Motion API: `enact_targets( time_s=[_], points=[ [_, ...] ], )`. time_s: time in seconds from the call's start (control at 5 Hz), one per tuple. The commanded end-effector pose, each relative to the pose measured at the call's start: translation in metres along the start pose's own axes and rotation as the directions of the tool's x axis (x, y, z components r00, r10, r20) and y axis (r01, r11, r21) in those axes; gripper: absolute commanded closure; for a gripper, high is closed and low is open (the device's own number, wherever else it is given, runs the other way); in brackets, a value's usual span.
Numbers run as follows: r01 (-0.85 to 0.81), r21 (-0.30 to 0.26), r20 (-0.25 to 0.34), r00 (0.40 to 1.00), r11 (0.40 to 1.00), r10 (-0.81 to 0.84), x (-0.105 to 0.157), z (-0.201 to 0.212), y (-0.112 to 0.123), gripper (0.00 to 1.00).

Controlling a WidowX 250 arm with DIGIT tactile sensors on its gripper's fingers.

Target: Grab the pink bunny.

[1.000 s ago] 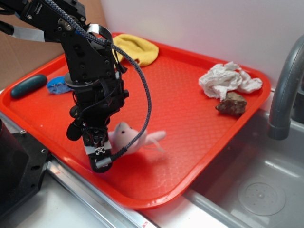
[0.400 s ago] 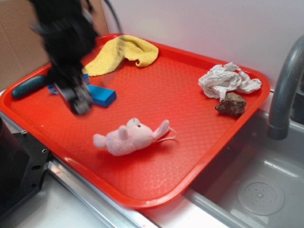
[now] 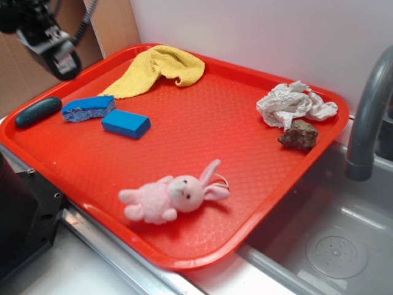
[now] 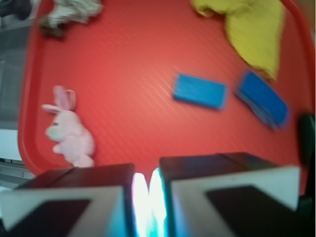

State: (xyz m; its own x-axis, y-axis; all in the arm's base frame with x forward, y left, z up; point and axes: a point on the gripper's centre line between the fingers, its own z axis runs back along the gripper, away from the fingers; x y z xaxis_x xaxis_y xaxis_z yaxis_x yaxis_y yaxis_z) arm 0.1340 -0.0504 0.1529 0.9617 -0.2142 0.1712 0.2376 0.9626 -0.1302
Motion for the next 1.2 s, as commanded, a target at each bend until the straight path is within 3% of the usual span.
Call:
enact_targets(
  time_s=[0.0, 0.4, 0.6, 0.8, 1.0],
  points=[
    [0.229, -0.057, -0.051, 0.971, 0.972, -0.232, -0.006, -0.066, -0.039, 0.00],
    [0.212, -0.061, -0.080, 0.973, 0.975, -0.217, -0.008, -0.133, -0.041, 0.00],
    [0.204, -0.072, -0.109, 0.971, 0.976, -0.211, -0.008, -0.150, -0.051, 0.22],
    [0.199, -0.052, -0.119, 0.972, 0.979, -0.204, -0.009, -0.148, -0.058, 1.00],
    [0.148, -0.014, -0.090, 0.985, 0.989, -0.149, -0.003, -0.101, -0.046, 1.00]
  ],
)
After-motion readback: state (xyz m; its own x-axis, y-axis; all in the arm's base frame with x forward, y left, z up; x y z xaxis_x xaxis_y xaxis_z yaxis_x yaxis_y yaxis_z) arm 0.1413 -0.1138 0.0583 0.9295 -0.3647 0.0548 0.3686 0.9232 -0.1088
